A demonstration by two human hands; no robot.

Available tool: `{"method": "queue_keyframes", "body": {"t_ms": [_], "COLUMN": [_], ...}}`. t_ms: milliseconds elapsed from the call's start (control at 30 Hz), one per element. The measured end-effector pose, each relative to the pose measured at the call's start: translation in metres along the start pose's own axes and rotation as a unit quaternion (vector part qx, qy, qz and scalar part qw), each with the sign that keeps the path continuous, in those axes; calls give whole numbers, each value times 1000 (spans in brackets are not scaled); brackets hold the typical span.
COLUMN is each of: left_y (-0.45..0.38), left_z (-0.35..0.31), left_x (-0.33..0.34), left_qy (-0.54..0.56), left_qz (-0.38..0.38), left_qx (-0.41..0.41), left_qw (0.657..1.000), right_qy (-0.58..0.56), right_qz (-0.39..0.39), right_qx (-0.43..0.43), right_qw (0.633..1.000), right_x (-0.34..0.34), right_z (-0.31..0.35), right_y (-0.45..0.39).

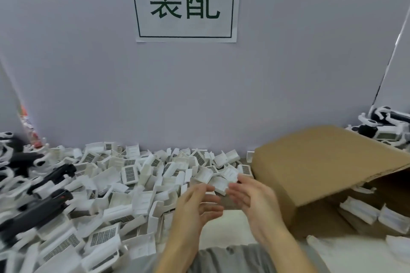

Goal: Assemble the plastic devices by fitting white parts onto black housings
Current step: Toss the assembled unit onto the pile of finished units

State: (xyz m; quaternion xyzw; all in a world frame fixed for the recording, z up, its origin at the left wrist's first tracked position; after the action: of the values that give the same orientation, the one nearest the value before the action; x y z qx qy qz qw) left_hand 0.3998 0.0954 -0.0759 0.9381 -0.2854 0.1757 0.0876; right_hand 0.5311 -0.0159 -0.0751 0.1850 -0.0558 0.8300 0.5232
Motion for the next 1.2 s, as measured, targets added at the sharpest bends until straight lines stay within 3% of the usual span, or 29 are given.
{"method": "queue_keyframes", "body": {"t_ms": [67, 133, 200, 267, 367, 400, 467, 533, 633, 700, 800, 867, 1000, 1200], "left_y": [3, 6, 13, 14, 5, 1, -12, -29, -60, -79, -92, -90, -89, -63], "left_z": [-4, -19, -44, -59, -69, -75, -93, -110, -131, -145, -147, -145, -160, -214], "left_x": [10, 10, 18, 25, 23, 19, 6, -18, -74, -124, -186, -197, -192, -144], "left_qy": [-64, -199, -364, -481, -659, -689, -713, -737, -833, -880, -899, -899, -901, -878], "left_qz": [14, 9, 17, 63, 139, 155, 153, 116, 25, -34, -33, -10, -21, -127], "left_qx": [34, 115, 208, 243, 198, 187, 189, 202, 192, 120, -26, -55, 24, 180], "left_qw": [997, 973, 908, 840, 712, 682, 657, 634, 518, 459, 437, 435, 433, 424], "right_qy": [92, 163, 175, 176, 177, 176, 168, 164, 165, 167, 174, 178, 179, 165], "right_qz": [43, 74, 84, 74, 64, 61, 56, 56, 61, 60, 63, 68, 71, 60], "right_qx": [-32, -55, -54, -48, -46, -45, -39, -34, -26, -18, -15, -13, -8, -2], "right_qw": [994, 982, 979, 980, 981, 982, 983, 984, 984, 984, 983, 982, 981, 984], "right_x": [11, 21, 21, 18, 15, 14, 13, 13, 15, 15, 16, 18, 20, 17], "right_z": [-21, -27, -26, -26, -31, -32, -35, -37, -39, -40, -42, -43, -45, -44], "right_y": [14, 19, 16, 13, 9, 8, 6, 4, 2, 1, 1, 1, 2, 3]}}
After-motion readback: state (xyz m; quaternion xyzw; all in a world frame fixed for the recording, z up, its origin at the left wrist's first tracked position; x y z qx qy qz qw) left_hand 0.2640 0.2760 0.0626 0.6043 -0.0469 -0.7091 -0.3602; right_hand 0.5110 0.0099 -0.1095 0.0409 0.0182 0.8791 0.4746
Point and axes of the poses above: each hand's wrist, its own y-axis away from the middle knuckle, its own x-axis out of the palm, z = x × y, the point moved 10 cm from there along -y, towards the middle knuckle, and after that the axes turned 6 degrees about -z, right-handed, at the moved point
